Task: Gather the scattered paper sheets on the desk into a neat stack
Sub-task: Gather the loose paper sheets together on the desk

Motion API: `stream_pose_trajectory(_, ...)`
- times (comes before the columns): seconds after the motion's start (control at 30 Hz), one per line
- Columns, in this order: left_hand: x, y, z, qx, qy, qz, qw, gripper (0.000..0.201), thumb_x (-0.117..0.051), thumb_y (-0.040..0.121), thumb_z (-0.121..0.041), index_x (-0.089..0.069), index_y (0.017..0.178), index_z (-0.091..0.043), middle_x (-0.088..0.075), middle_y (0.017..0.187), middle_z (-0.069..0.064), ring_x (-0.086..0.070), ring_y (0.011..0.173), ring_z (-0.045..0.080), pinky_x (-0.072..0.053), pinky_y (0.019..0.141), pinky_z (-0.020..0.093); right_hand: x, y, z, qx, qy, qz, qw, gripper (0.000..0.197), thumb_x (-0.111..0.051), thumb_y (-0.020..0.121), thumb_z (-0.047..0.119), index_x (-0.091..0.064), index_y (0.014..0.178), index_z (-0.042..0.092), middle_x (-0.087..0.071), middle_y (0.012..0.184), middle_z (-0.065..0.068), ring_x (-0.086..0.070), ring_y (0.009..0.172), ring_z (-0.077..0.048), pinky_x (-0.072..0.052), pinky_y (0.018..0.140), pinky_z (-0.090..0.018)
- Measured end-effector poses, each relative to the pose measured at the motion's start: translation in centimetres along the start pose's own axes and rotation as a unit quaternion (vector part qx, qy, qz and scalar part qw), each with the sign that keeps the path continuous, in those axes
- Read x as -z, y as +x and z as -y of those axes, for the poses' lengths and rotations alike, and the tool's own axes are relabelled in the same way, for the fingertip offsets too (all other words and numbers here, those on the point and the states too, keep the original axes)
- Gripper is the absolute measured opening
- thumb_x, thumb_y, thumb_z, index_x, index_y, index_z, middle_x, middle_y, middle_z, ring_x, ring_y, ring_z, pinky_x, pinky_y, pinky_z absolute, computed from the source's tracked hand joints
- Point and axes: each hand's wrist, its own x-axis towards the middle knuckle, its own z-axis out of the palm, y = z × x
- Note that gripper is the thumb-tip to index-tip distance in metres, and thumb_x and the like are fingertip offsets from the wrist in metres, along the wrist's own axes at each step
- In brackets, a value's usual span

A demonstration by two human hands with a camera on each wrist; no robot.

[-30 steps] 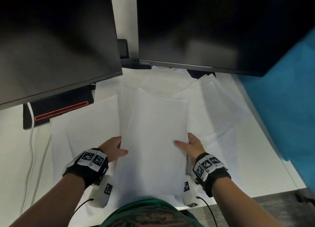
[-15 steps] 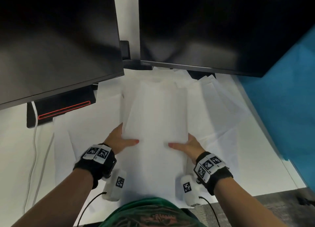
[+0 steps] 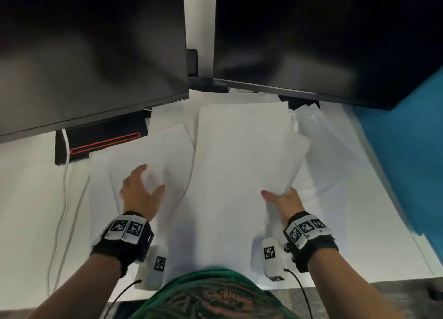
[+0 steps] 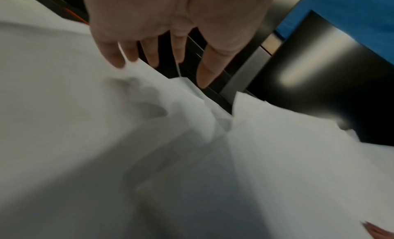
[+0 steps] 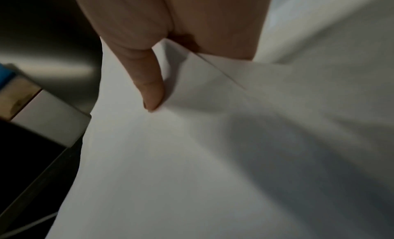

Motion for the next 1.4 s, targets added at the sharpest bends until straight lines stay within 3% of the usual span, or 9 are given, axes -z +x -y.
stream_pose_trajectory(0.3,1.7,-0.4,3.3,0.204,-0.002,-0.069,0.977,0.087,-0.069,0.078,-0.022,-0.017,0.147,-0.017,-0.017,0.153,0.020,-0.019,0.137,0.043,-0.019,0.110,0.052,0.0,0.6,-0.8,-0.047,0.003,0.005,0.999,0.035,-0.067,0.080,0.002,-0.055,0.112,-0.001,-0.059,0.100,-0.010,-0.052,0.093,-0.024,-0.038,0.087,-0.030)
stream_pose_trajectory(0.53,0.4,1.3,2.9,0.162,-0.108,0.010,0.981,0.084,-0.066,0.080,-0.015,-0.015,0.146,-0.011,-0.047,0.138,0.022,-0.048,0.123,0.038,-0.039,0.104,0.044,0.0,0.0,-0.6,-0.024,-0.015,0.021,0.999,0.023,-0.066,0.080,0.001,-0.053,0.098,0.005,-0.060,0.085,-0.005,-0.055,0.082,-0.023,-0.040,0.086,-0.031)
stream_pose_trajectory(0.77,-0.4,0.3,-0.2,0.070,-0.045,0.075,0.994,0.046,-0.058,0.084,-0.010,-0.044,0.127,-0.002,-0.057,0.122,0.019,-0.054,0.104,0.033,-0.038,0.079,0.032,0.0,-0.1,-0.7,-0.012,-0.029,0.041,0.999,0.018,-0.066,0.079,-0.002,-0.056,0.089,0.009,-0.060,0.079,0.000,-0.056,0.077,-0.021,-0.041,0.085,-0.031)
stream_pose_trajectory(0.9,0.0,0.2,-1.4,0.001,-0.070,0.044,0.997,0.028,-0.051,0.085,-0.003,-0.053,0.112,-0.007,-0.061,0.101,0.008,-0.054,0.089,0.025,-0.045,0.081,0.035,-0.1,-0.2,-0.6,-0.006,-0.024,0.051,0.998,0.024,-0.065,0.079,-0.005,-0.054,0.074,0.016,-0.059,0.076,0.001,-0.055,0.069,-0.013,-0.041,0.083,-0.031)
stream_pose_trajectory(1.03,-0.6,0.4,-0.8,0.036,-0.115,0.132,0.984,0.023,-0.063,0.083,-0.011,-0.058,0.105,-0.010,-0.063,0.096,0.009,-0.061,0.095,0.032,-0.048,0.086,0.039,0.0,-0.2,-0.7,0.000,-0.020,0.057,0.998,0.025,-0.065,0.078,-0.006,-0.055,0.074,0.017,-0.060,0.076,0.001,-0.056,0.068,-0.011,-0.046,0.073,-0.028)
stream_pose_trajectory(1.13,-1.1,0.7,0.3,0.120,-0.156,0.174,0.965,0.046,-0.073,0.068,-0.031,-0.065,0.103,-0.001,-0.069,0.102,0.018,-0.064,0.099,0.037,-0.049,0.094,0.051,0.1,-0.1,-0.6,-0.016,-0.016,0.081,0.996,0.021,-0.065,0.077,-0.006,-0.059,0.078,0.014,-0.063,0.079,-0.003,-0.060,0.071,-0.015,-0.046,0.061,-0.022)
stream_pose_trajectory(1.23,-0.4,0.8,-0.5,0.167,-0.244,0.201,0.934,0.056,-0.076,0.069,-0.038,-0.064,0.111,-0.003,-0.070,0.100,0.016,-0.065,0.093,0.033,-0.049,0.093,0.046,-0.1,0.0,-0.3,-0.040,0.027,0.114,0.992,0.021,-0.065,0.077,-0.007,-0.064,0.095,0.003,-0.068,0.092,-0.011,-0.065,0.085,-0.026,-0.051,0.084,-0.040)
stream_pose_trajectory(1.33,0.1,1.0,-1.5,0.157,-0.270,0.224,0.923,0.055,-0.067,0.079,-0.039,-0.057,0.121,-0.006,-0.068,0.105,0.012,-0.062,0.098,0.031,-0.047,0.093,0.041,-1.1,0.0,0.0,-0.034,0.023,0.125,0.991,0.030,-0.067,0.075,-0.006,-0.063,0.105,-0.001,-0.070,0.090,-0.011,-0.066,0.084,-0.026,-0.053,0.083,-0.037)
stream_pose_trajectory(1.4,-0.1,0.6,-2.0,0.126,-0.259,0.222,0.931,0.088,-0.074,0.061,-0.058,-0.052,0.129,-0.008,-0.064,0.120,0.011,-0.059,0.111,0.030,-0.042,0.102,0.043,-2.1,0.0,0.1,-0.017,-0.035,0.122,0.992,0.031,-0.071,0.073,-0.003,-0.062,0.101,0.007,-0.068,0.092,-0.008,-0.065,0.084,-0.023,-0.053,0.079,-0.033)
